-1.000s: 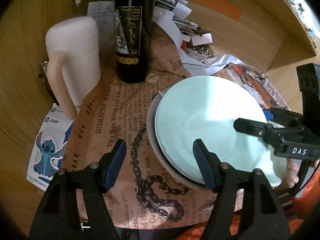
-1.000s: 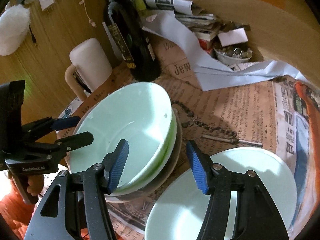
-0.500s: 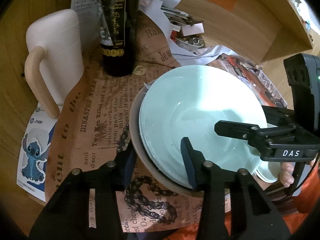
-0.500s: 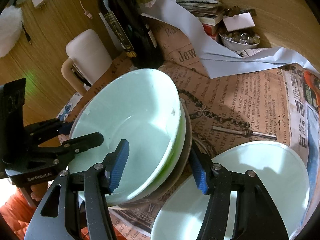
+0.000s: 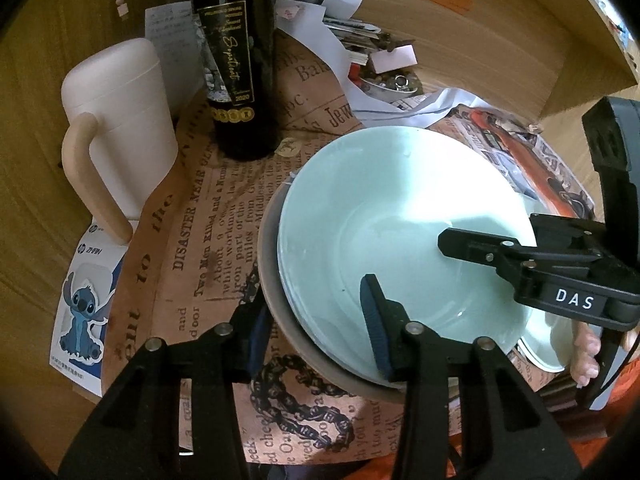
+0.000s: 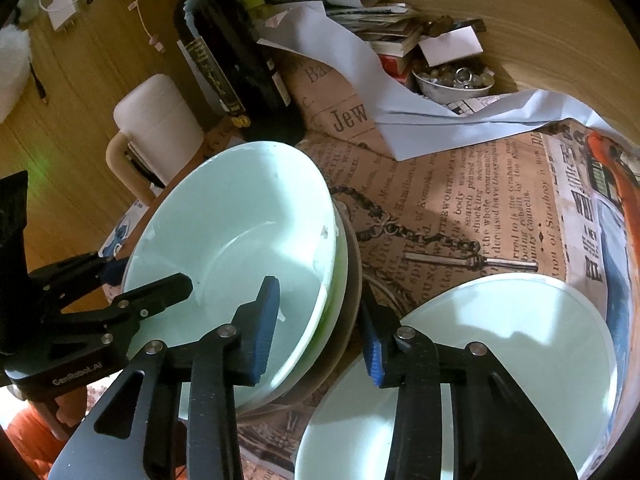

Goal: Organize plates and bowls

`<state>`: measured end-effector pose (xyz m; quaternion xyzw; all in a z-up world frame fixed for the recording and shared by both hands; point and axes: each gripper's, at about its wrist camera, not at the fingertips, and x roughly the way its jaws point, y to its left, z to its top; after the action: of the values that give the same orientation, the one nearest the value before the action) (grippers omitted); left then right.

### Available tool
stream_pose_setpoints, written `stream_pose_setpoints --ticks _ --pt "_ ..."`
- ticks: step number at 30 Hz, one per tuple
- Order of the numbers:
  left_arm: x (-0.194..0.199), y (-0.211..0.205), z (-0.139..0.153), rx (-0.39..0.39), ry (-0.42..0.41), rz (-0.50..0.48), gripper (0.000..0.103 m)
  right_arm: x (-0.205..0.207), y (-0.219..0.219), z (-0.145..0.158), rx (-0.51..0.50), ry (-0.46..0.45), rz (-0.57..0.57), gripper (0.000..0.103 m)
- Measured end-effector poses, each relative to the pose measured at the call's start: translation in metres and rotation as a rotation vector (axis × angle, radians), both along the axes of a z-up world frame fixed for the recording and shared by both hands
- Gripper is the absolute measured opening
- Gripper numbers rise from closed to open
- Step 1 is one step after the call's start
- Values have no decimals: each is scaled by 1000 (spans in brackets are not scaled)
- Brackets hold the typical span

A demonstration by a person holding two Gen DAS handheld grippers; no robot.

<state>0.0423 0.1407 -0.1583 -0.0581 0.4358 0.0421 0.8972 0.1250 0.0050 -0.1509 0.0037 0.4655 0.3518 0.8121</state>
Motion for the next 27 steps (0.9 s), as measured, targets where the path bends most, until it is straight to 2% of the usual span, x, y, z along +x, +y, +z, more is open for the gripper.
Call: stream_pose_setpoints --ticks 11,27 --pt "1 1 4 -2 6 26 43 -4 -3 5 27 -21 -13 32" --pt "2 -13 28 18 -54 6 43 -7 -23 30 79 -84 -60 31"
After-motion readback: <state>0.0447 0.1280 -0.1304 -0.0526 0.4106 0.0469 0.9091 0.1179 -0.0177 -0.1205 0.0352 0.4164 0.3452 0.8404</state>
